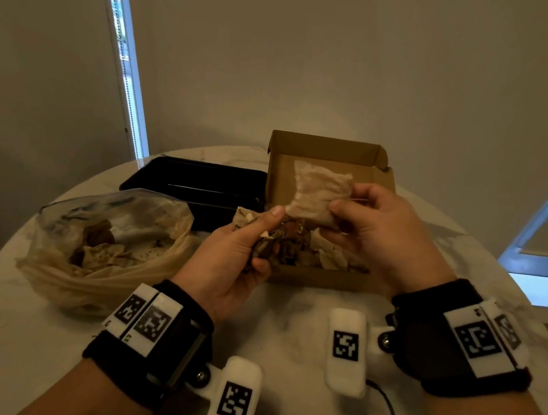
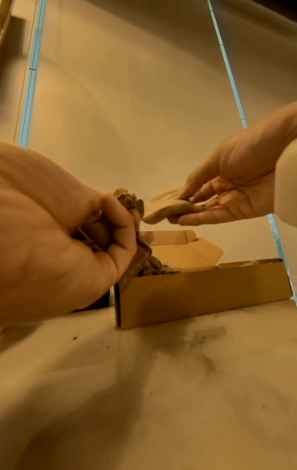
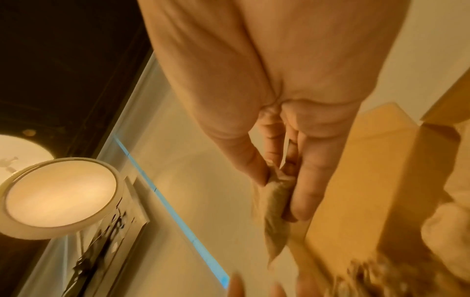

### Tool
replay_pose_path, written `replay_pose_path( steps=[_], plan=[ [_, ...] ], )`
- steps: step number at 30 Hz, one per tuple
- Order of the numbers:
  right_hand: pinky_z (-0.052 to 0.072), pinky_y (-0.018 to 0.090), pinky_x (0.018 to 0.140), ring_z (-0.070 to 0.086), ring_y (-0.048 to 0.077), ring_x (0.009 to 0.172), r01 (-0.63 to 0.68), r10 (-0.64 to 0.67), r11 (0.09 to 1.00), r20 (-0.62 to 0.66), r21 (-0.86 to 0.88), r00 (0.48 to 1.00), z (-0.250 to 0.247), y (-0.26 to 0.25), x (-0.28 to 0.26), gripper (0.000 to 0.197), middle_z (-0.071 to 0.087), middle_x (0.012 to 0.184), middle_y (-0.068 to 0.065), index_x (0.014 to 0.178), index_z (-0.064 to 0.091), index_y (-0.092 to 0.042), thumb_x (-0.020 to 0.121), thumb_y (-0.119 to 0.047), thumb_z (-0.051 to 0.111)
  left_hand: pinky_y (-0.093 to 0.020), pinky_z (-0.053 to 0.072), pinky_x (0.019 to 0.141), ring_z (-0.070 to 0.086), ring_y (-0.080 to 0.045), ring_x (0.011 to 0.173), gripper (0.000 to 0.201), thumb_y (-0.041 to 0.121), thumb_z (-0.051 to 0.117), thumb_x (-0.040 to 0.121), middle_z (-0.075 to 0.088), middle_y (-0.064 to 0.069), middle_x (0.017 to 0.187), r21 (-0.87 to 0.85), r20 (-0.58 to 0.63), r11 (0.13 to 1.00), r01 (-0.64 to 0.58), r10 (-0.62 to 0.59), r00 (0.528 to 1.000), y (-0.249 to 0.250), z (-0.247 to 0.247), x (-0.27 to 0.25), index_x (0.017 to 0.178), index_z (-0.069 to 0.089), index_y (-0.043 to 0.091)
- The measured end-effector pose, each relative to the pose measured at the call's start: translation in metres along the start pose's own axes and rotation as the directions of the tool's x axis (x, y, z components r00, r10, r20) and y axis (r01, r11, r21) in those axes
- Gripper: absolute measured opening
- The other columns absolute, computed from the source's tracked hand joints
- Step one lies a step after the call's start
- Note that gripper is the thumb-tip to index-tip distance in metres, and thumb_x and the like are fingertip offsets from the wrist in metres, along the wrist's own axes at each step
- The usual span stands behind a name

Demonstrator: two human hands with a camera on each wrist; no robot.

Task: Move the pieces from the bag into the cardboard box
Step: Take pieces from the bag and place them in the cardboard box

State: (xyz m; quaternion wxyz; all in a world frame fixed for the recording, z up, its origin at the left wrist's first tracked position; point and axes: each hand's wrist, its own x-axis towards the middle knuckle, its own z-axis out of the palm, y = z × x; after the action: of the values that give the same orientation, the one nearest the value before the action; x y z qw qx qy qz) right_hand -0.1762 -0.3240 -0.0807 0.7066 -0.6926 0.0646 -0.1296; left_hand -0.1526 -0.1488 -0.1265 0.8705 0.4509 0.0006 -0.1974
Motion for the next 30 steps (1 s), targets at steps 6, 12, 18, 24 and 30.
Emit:
replay_pose_path(
  steps=[6, 12, 18, 24, 30],
  plan=[
    [0.06, 0.028, 0.061, 0.073, 0.02, 0.078, -0.082, 0.05, 0.966, -0.135, -0.246, 0.99, -0.041, -0.007, 0.018, 0.015, 0.071, 0.093, 0.013, 0.092, 0.065, -0.01, 0.096, 0.003, 0.057, -0.01, 0.035, 0.036, 0.056, -0.004, 0.056, 0.047, 0.027, 0.075, 0.083, 0.072, -0.015, 0.122, 0.033, -0.029, 0.999, 0.021, -0.02, 0.999, 0.002, -0.001, 0.002, 0.123, 0.066, 0.004],
    [0.061, 0.032, 0.064, 0.071, 0.024, 0.084, -0.212, 0.14, 0.909, -0.217, -0.36, 0.966, -0.042, -0.007, 0.034, 0.013, 0.069, 0.1, 0.016, 0.091, 0.064, -0.011, 0.095, 0.001, 0.059, -0.01, 0.035, 0.036, 0.055, -0.004, 0.056, 0.036, 0.026, 0.074, 0.087, 0.074, -0.014, 0.119, 0.051, -0.026, 0.998, 0.024, -0.023, 0.999, 0.003, -0.001, 0.001, 0.115, 0.069, 0.005],
    [0.054, 0.042, 0.091, 0.063, 0.03, 0.104, -0.267, 0.023, 0.498, -0.295, -0.825, 0.955, -0.04, -0.006, 0.028, 0.03, 0.066, 0.117, 0.012, 0.122, 0.061, -0.01, 0.093, -0.017, 0.06, -0.01, 0.036, 0.038, 0.056, -0.004, 0.056, 0.036, 0.026, 0.073, 0.089, 0.076, -0.013, 0.115, 0.056, -0.03, 0.998, 0.029, -0.028, 0.999, 0.005, -0.002, 0.0, 0.117, 0.07, 0.004],
    [0.049, 0.025, 0.064, 0.064, 0.017, 0.091, -0.097, 0.146, 0.42, -0.038, -0.902, 0.989, -0.019, -0.007, 0.022, 0.032, 0.064, 0.105, -0.004, 0.113, 0.071, -0.026, 0.102, -0.014, 0.044, -0.01, 0.039, 0.038, 0.058, -0.004, 0.057, 0.036, 0.029, 0.075, 0.087, 0.076, -0.01, 0.115, 0.07, -0.054, 0.997, 0.045, -0.042, 0.998, 0.004, -0.003, 0.0, 0.115, 0.073, 0.006],
    [0.047, 0.032, 0.079, 0.06, 0.025, 0.091, -0.071, 0.326, 0.113, -0.03, -0.991, 0.945, -0.011, -0.003, 0.029, 0.032, 0.063, 0.105, 0.011, 0.116, 0.066, -0.012, 0.107, -0.022, 0.037, -0.01, 0.038, 0.037, 0.058, -0.003, 0.057, 0.038, 0.028, 0.073, 0.09, 0.076, -0.011, 0.115, 0.068, -0.042, 0.997, 0.041, -0.038, 0.998, 0.005, -0.003, 0.0, 0.12, 0.07, 0.005]
  ],
)
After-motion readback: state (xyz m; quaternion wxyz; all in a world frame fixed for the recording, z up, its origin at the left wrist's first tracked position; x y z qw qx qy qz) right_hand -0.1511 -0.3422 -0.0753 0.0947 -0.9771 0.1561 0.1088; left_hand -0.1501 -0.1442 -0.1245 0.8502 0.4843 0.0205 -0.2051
